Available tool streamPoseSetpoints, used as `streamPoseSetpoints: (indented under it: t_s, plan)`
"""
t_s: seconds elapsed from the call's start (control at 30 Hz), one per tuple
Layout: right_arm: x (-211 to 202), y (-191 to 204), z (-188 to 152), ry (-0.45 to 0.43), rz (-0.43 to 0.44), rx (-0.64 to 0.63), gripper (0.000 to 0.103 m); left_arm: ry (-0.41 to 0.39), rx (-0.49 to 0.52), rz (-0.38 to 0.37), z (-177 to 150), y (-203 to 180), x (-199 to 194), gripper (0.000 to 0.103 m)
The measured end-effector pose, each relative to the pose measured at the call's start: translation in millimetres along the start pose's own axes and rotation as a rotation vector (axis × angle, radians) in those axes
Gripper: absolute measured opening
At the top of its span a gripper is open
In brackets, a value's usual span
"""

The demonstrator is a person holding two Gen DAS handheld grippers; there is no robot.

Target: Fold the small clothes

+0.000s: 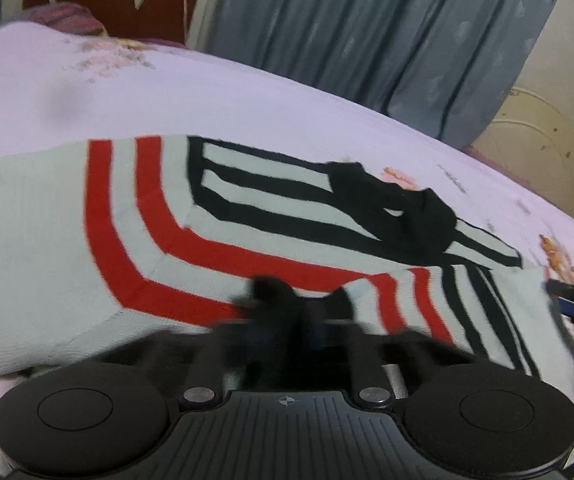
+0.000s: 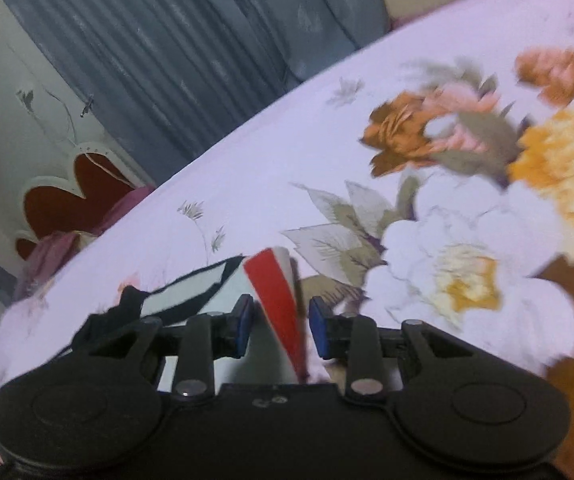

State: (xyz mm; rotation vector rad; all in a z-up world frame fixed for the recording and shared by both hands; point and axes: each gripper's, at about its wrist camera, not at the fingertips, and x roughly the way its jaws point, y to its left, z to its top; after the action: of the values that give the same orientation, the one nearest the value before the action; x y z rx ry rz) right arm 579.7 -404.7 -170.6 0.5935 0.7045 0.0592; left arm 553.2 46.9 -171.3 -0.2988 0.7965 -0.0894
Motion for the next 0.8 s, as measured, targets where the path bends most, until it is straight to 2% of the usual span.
streamPoseSetpoints:
  t_s: [0.03, 0.1, 0.13, 0.2, 0.27, 0.33, 0.4, 0.43, 0.47, 0.5, 0.53, 0.6, 0.7, 0.73, 0.8]
  plan:
    - [5, 0, 1, 0.017, 0.015, -0.006, 0.013, -0.043, -0.008, 0.007, -1, 0, -5, 0.006]
    - [-1, 11, 2, -0.01, -0.008, -0.099, 0.009, -0.165, 0.007, 0.018, -6, -3, -21, 0.005]
    - [-7, 15, 1, -0.03, -0.011, -0.13, 0.009, -0.18, 0.027, 0.04, -8, -5, -22, 0.005]
    - [6, 14, -6, 0.014, -0.08, -0.173, 0.009, -0.107, 0.023, 0.052, -15, -3, -6, 0.005]
    - [9, 7, -6, 0.017, -0.062, -0.132, 0.008, -0.11, 0.033, 0.051, -20, -2, -1, 0.006]
    - [8, 9, -5, 0.022, -0.075, -0.138, 0.013, -0.098, 0.029, 0.044, -17, -2, -1, 0.006]
    - [2, 12, -6, 0.006, -0.102, -0.172, 0.032, -0.081, 0.007, 0.043, -12, 2, -4, 0.015]
    - [-4, 14, -5, -0.02, -0.124, -0.182, 0.034, -0.092, -0.004, 0.077, -9, 4, -10, 0.031]
    - [-13, 16, -5, -0.061, -0.143, -0.197, 0.034, -0.14, 0.005, 0.132, -8, 1, -21, 0.047]
    - [-21, 20, -4, -0.096, -0.145, -0.217, 0.034, -0.198, 0.028, 0.165, -6, -5, -31, 0.049]
    - [-24, 26, -5, -0.103, -0.123, -0.241, 0.031, -0.221, 0.042, 0.146, -3, -13, -35, 0.049]
    - [-15, 44, -11, -0.047, -0.063, -0.318, 0.03, -0.208, 0.074, 0.039, 6, -40, -29, 0.049]
    - [7, 75, -28, 0.038, 0.02, -0.428, 0.028, -0.109, 0.184, -0.103, 11, -95, 4, 0.049]
    - [13, 84, -37, 0.068, 0.046, -0.464, 0.026, -0.076, 0.204, -0.133, 10, -109, 17, 0.05]
    - [23, 99, -45, 0.103, 0.06, -0.529, 0.025, -0.024, 0.241, -0.124, 5, -130, 42, 0.05]
